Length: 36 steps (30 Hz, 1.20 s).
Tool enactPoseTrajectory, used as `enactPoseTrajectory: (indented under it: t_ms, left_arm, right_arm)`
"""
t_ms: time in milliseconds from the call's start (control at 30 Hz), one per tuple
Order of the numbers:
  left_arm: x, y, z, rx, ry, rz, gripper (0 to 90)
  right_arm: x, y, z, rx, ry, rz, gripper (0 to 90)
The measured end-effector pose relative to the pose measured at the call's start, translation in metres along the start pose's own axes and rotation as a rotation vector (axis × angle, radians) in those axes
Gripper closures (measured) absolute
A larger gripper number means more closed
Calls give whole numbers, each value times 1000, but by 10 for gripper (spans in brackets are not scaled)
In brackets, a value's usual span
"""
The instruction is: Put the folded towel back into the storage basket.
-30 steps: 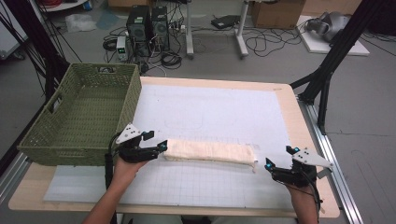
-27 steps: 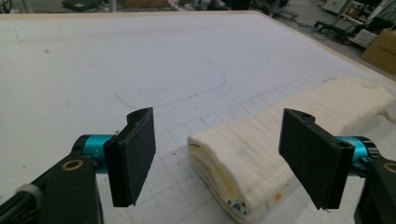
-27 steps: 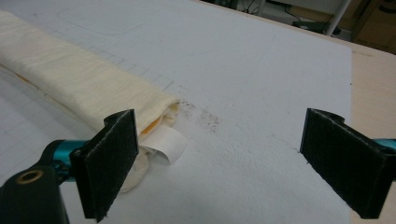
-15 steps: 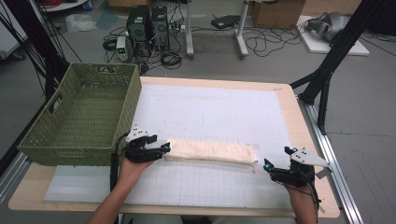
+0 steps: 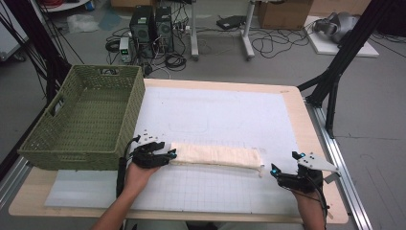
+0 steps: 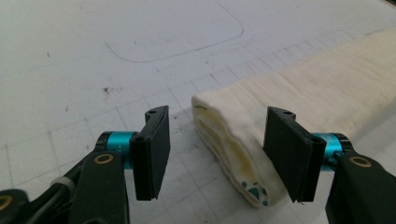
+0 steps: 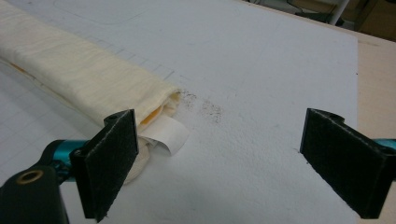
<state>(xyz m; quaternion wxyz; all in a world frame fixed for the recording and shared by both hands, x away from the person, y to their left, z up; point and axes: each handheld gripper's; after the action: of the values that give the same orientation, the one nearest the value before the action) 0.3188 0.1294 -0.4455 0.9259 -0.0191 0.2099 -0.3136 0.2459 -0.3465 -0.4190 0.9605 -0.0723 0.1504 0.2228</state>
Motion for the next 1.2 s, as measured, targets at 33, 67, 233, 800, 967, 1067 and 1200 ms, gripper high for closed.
enactPoseTrajectory:
  t_ms: [33, 67, 233, 800, 967, 1067, 1200]
  left_arm:
    - [0, 0, 0, 8, 6, 2, 412]
    - [0, -1, 0, 10, 10, 0, 413]
    - [0, -4, -1, 28, 40, -20, 415]
    - [4, -20, -4, 83, 138, -85, 623]
    - [4, -24, -4, 106, 131, -112, 792]
    - [3, -23, -4, 99, 129, -114, 798]
    - [2, -22, -3, 84, 110, -122, 798]
  right_arm:
    - [0, 0, 0, -1, 2, 2, 107]
    - [0, 0, 0, 4, 4, 3, 107]
    - [1, 1, 0, 4, 5, 5, 107]
    - [5, 2, -1, 3, 15, 18, 107]
    - [6, 3, 0, 22, 9, 23, 107]
    - [10, 4, 1, 43, 14, 35, 106]
    - [17, 7, 0, 56, 53, 43, 107]
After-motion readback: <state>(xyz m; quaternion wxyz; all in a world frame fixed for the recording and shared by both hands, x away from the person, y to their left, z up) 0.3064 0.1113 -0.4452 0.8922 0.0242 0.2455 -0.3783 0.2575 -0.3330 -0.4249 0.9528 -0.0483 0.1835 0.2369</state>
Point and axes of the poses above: each handheld gripper's, and its own axes: x roughly forward along the jaws, z roughly out of its top, y roughly to its left, and after that the axes turned 10 degrees about -y, right-handed
